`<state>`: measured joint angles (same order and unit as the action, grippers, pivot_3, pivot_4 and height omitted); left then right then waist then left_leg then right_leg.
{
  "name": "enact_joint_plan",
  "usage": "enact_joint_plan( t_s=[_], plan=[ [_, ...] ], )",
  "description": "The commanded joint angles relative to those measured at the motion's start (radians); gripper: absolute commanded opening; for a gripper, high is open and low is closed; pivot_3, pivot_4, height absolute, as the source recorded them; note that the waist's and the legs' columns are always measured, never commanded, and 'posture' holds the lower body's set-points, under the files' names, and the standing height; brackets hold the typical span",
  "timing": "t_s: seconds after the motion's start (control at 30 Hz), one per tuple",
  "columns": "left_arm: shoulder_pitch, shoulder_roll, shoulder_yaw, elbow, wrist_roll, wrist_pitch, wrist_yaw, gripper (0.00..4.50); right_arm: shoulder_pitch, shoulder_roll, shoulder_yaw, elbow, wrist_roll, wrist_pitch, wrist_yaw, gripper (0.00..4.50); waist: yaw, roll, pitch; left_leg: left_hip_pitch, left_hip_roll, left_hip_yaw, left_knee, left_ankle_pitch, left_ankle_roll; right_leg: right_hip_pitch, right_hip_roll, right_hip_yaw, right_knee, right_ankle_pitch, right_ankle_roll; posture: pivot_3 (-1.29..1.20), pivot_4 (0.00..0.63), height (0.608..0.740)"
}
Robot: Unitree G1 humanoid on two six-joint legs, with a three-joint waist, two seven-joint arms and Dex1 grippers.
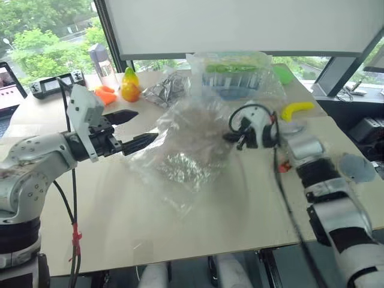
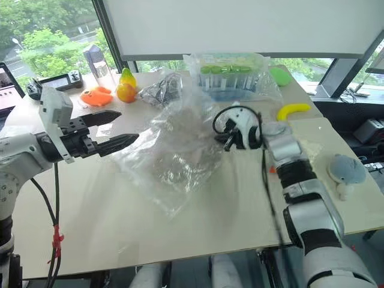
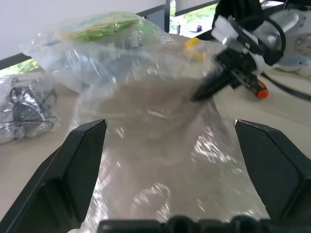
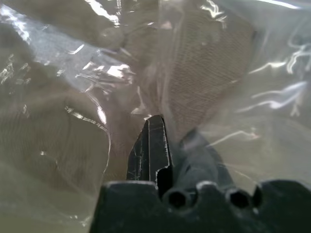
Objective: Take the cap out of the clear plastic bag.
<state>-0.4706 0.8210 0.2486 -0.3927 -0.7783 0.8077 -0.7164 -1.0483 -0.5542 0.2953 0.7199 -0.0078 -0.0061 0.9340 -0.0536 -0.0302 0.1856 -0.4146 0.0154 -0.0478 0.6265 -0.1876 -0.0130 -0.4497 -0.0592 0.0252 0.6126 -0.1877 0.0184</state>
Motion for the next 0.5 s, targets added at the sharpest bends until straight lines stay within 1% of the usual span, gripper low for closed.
enact_joint_plan(
  t_s=[0.03,0.2,0.23,0.3,0.33,0.37,0.4,0.47,0.5],
  plan=[
    [-0.033,-0.012,-0.016,0.006,0.015,-0.035,-0.009,4.5,-0.069,0.013,0.081,0.165,-0.187,-0.382,-0.128,0.07,-0.002,0.0,0.0,0.0,0.0,0.0,0.0,0.0,0.0,0.0,0.0,0.0,0.0,0.0,0.0,0.0,0.15,0.74],
    [-0.065,-0.033,-0.047,0.035,0.035,-0.046,-0.024,4.5,-0.119,0.078,0.134,0.361,-0.313,-0.578,-0.267,0.07,-0.004,-0.001,0.001,0.0,-0.001,0.001,0.0,0.001,-0.001,0.0,0.0,0.002,0.0,0.001,0.0,0.0,0.15,0.74],
    [-0.07,-0.038,-0.052,0.038,0.037,-0.048,-0.026,4.5,-0.126,0.082,0.156,0.387,-0.356,-0.605,-0.318,0.07,-0.004,-0.001,0.001,0.0,-0.001,0.001,0.0,0.001,-0.001,0.0,0.0,0.003,0.0,0.001,0.0,0.0,0.15,0.74],
    [-0.077,-0.046,-0.06,0.043,0.039,-0.051,-0.028,4.5,-0.141,0.082,0.197,0.427,-0.448,-0.655,-0.453,0.07,-0.004,-0.001,0.001,0.0,-0.001,0.001,0.0,0.001,-0.001,0.0,-0.001,0.003,0.0,0.003,-0.001,0.0,0.15,0.74],
    [-0.078,-0.049,-0.063,0.043,0.039,-0.051,-0.028,4.5,-0.149,0.077,0.227,0.441,-0.507,-0.678,-0.542,0.07,-0.004,-0.001,0.001,0.0,-0.001,0.002,0.0,0.001,-0.001,0.0,-0.001,0.004,0.0,0.003,-0.002,0.0,0.15,0.74],
    [-0.079,-0.053,-0.066,0.042,0.038,-0.05,-0.028,4.5,-0.155,0.061,0.278,0.445,-0.595,-0.705,-0.67,0.07,-0.004,-0.001,0.001,0.0,-0.001,0.002,0.0,0.001,-0.001,0.0,-0.001,0.004,0.0,0.004,-0.003,0.0,0.15,0.74],
    [-0.079,-0.055,-0.068,0.04,0.036,-0.048,-0.029,4.5,-0.154,0.054,0.292,0.461,-0.625,-0.719,-0.726,0.41,-0.004,-0.001,0.001,0.0,-0.001,0.002,0.0,0.001,-0.002,0.0,-0.001,0.004,0.0,0.005,-0.005,0.0,0.15,0.74],
    [-0.085,-0.065,-0.077,0.045,0.038,-0.047,-0.029,4.5,-0.148,0.022,0.341,0.493,-0.714,-0.7,-0.889,1.08,-0.004,-0.001,0.001,0.001,-0.001,0.002,0.0,0.001,-0.002,0.0,-0.001,0.005,0.001,0.005,-0.005,0.0,0.15,0.74],
    [-0.089,-0.069,-0.081,0.049,0.039,-0.047,-0.029,4.5,-0.146,0.012,0.35,0.509,-0.734,-0.69,-0.935,1.36,-0.001,-0.001,0.001,0.001,-0.001,0.002,0.0,0.001,-0.002,0.0,-0.001,0.005,0.001,0.005,-0.004,0.0,0.15,0.74]
  ],
)
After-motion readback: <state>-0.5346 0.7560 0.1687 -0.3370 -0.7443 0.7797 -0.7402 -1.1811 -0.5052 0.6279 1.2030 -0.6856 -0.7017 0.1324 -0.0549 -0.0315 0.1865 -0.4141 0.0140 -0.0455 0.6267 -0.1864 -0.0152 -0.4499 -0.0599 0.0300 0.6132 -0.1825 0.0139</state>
